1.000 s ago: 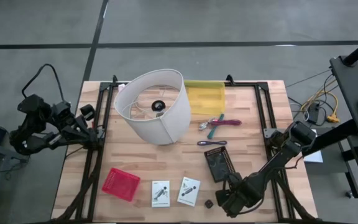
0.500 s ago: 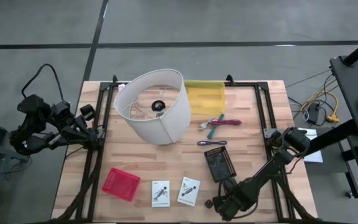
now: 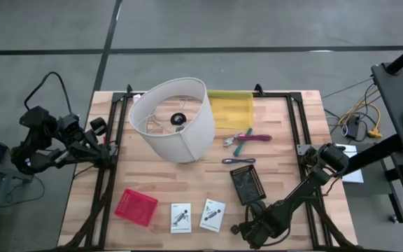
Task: Pick and place items into bin
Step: Put the blue adapter into the black bin
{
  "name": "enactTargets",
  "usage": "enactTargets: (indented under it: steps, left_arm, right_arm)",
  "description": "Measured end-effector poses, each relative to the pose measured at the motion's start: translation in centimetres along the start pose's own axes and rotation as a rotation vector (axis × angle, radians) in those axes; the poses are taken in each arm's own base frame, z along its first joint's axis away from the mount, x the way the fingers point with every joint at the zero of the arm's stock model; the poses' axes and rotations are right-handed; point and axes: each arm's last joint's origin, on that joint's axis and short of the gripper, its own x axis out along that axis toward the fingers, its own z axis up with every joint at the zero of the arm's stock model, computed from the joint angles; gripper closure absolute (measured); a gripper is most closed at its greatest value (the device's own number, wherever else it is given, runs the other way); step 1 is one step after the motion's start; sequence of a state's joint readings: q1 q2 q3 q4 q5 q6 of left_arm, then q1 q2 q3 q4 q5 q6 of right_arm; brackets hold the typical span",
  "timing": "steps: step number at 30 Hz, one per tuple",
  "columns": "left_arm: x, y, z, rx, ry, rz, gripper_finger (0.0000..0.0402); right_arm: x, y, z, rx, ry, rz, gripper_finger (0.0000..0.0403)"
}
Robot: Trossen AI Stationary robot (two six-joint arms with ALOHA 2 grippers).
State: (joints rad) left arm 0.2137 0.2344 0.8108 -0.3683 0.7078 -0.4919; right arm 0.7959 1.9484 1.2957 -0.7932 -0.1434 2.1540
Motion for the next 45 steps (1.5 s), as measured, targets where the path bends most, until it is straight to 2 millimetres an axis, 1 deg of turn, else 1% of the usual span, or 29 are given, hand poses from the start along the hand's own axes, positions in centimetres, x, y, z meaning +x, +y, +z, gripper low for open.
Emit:
enactTargets:
  steps: [2,6,9,12,15,17,19,22,27,31,37,41,45]
  left_arm:
    - [0.0,0.0,0.0,0.0,0.0,0.0,0.035]
    - [0.0,0.0,0.0,0.0,0.0,0.0,0.035]
    - [0.0,0.0,0.0,0.001,0.0,0.0,0.035]
    - [0.0,0.0,0.0,0.001,0.0,0.0,0.035]
    - [0.0,0.0,0.0,0.001,0.0,0.0,0.035]
    - [0.0,0.0,0.0,0.001,0.0,0.0,0.035]
    - [0.0,0.0,0.0,0.001,-0.001,0.0,0.035]
    - [0.0,0.0,0.0,0.001,0.0,0.0,0.035]
    - [0.0,0.0,0.0,0.001,0.0,0.0,0.035]
    - [0.0,0.0,0.0,0.001,-0.001,0.0,0.035]
    - [0.0,0.0,0.0,0.001,-0.001,0.0,0.035]
    - [0.0,0.0,0.0,0.001,0.0,0.0,0.035]
    - [0.0,0.0,0.0,0.001,0.0,0.0,0.035]
  right_arm:
    - [0.0,0.0,0.0,-0.001,0.009,-0.008,0.0262]
    - [-0.1,0.0,-0.1,-0.007,0.016,-0.01,0.0263]
    - [-0.7,0.0,-0.2,-0.011,0.019,0.0,0.0263]
    - [-2.2,-0.5,-0.1,-0.012,0.004,0.003,0.0263]
    - [-4.1,-0.9,0.1,-0.013,-0.047,0.042,0.0263]
    - [-5.5,-1.1,0.3,-0.024,-0.091,0.089,0.0263]
    - [-7.0,-1.3,0.6,-0.049,-0.147,0.173,0.0263]
    - [-8.8,-1.7,1.6,-0.04,-0.255,0.243,0.0263]
    - [-10.7,-2.4,3.9,-0.028,-0.38,0.228,0.0263]
    - [-11.0,-1.9,6.0,-0.109,-0.4,0.177,0.0262]
    - [-10.8,-1.1,9.0,-0.153,-0.319,0.088,0.026]
    - [-10.7,-0.9,10.2,-0.162,-0.304,0.066,0.026]
    - [-10.2,-0.8,10.9,-0.2,-0.227,0.033,0.0259]
